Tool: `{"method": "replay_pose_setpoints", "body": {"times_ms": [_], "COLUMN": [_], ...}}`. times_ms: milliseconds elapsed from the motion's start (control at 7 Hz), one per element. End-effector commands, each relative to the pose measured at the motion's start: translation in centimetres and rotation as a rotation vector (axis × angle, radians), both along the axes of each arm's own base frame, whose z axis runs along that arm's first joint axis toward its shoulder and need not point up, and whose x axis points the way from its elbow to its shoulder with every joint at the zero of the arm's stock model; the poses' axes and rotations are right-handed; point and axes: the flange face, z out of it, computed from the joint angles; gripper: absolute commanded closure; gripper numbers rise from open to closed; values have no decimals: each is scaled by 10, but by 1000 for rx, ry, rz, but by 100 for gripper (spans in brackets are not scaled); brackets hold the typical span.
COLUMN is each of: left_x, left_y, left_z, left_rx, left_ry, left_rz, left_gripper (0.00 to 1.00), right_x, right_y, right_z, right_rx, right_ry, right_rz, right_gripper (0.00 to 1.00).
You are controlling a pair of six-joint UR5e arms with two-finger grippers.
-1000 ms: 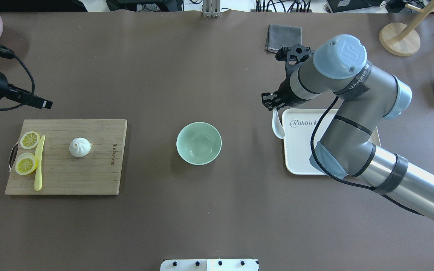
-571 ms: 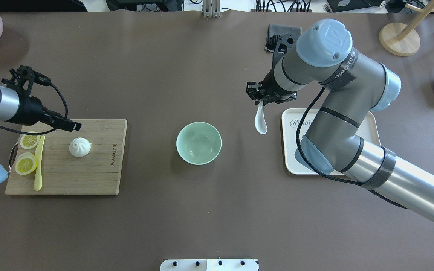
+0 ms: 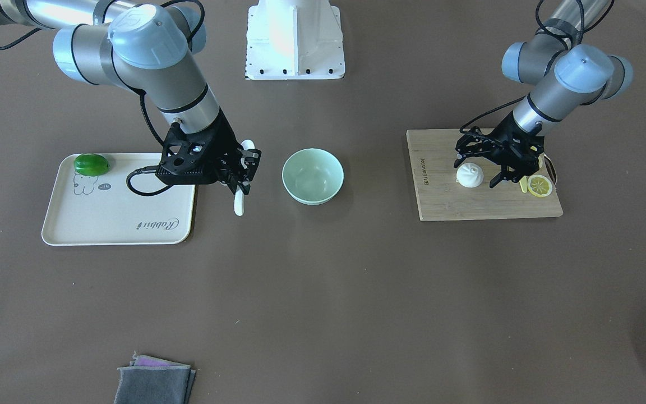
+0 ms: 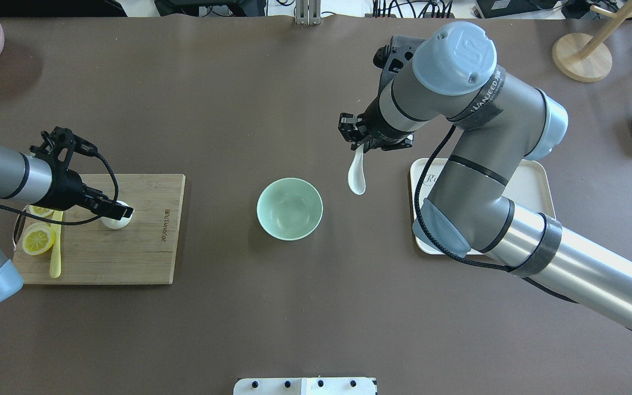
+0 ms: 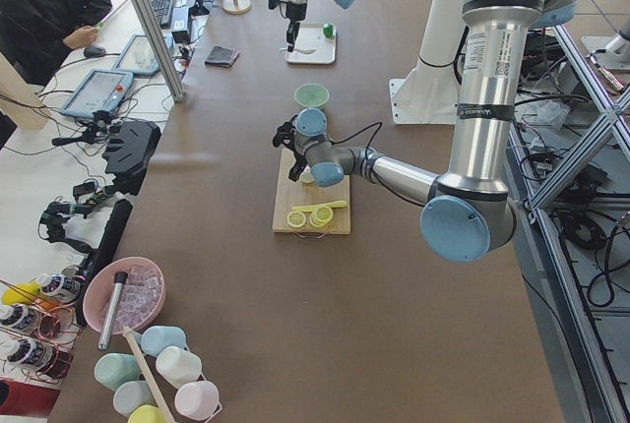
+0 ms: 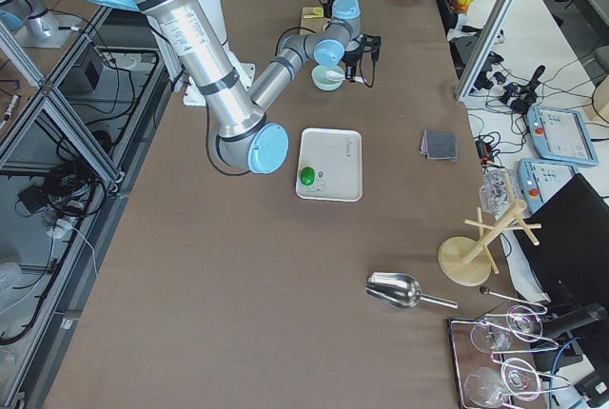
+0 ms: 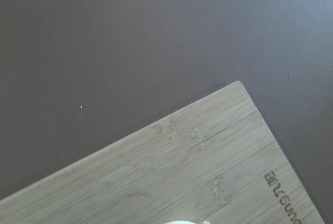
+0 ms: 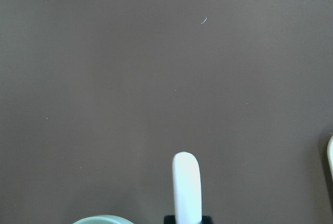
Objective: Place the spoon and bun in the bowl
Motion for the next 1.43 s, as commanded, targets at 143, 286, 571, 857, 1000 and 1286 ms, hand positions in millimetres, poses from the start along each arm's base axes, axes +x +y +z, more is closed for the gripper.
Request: {"method": "replay_pose_setpoints", "body": {"times_ms": [143,286,571,857,1000,1286], "left_x": [8,7,-9,-28,-33,-12], "left_y": [7,7,10,12,3,-20], "left_z": [8,7,-4,-42,-54,-106], "left_rx": [-11,-9,9,46,49,21], "left_ry": [-12,-12,1,56,80,135], "left_rz": [18,17,-10,-17,-17,-49], "left_gripper": [29,86,100,100,100,100], "right_x": [-9,-10,-12,-33,-47,-76], "right_y": [7,8,10,24,28,34], "right_z": [-10,-9,-17,-16,-26,-44], "right_rx": [-16,-15,-11,-8,14,-3], "right_ry": [-12,-14,-22,-15,-12,-14], "right_rz": [6,4,-1,-10,1,39], "right_gripper": [100,100,100,100,100,100]}}
